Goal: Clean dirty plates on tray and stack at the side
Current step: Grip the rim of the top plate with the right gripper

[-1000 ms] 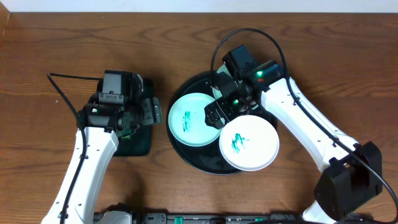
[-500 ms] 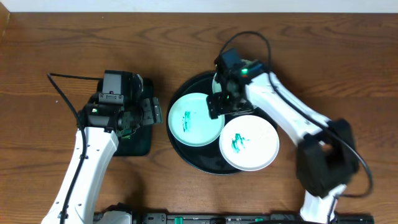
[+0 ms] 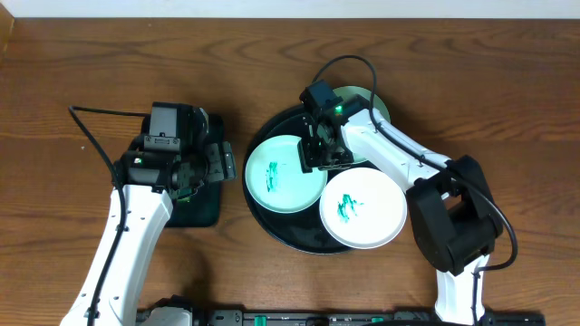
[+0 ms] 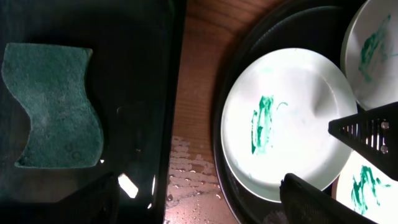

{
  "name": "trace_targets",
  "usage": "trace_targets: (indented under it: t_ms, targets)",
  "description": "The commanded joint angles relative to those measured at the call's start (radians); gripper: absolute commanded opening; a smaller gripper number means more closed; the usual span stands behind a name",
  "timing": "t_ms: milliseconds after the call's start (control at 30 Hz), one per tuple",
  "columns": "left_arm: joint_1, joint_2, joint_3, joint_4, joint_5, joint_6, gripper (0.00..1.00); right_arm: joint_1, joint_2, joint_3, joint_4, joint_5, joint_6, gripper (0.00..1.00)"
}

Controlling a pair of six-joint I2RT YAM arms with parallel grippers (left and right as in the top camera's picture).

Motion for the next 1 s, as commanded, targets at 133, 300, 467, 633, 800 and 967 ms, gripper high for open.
trace_targets:
  t_ms: [133,300,467,633,800,967]
  targets:
    - [0.004,-0.002,0.024,-0.003,0.006,0.009,0.83,0.004,0.058,0.01,0.023,0.005,0.062,0.47]
    - [0.004,-0.002,0.024,-0.002,0.006,0.009,0.83,0.004,0.059,0.01,0.024,0.009,0.068,0.27]
    - [0.004,-0.002,0.024,-0.002,0.006,0.009,0.83,0.004,0.059,0.005,0.024,0.013,0.095,0.04]
    - [0.004,-0.002,0.024,-0.002,0.006,0.009,0.99,0.004,0.059,0.005,0.017,0.014,0.097,0.01]
    - [0.004,-0.002,0.024,-0.003,0.006,0.009,0.99,0.004,0.059,0.004,-0.01,0.069,0.119,0.01]
    - [0.005,-0.002,0.024,-0.005,0.005,0.01,0.99,0.004,0.059,0.003,-0.018,0.09,0.115,0.01]
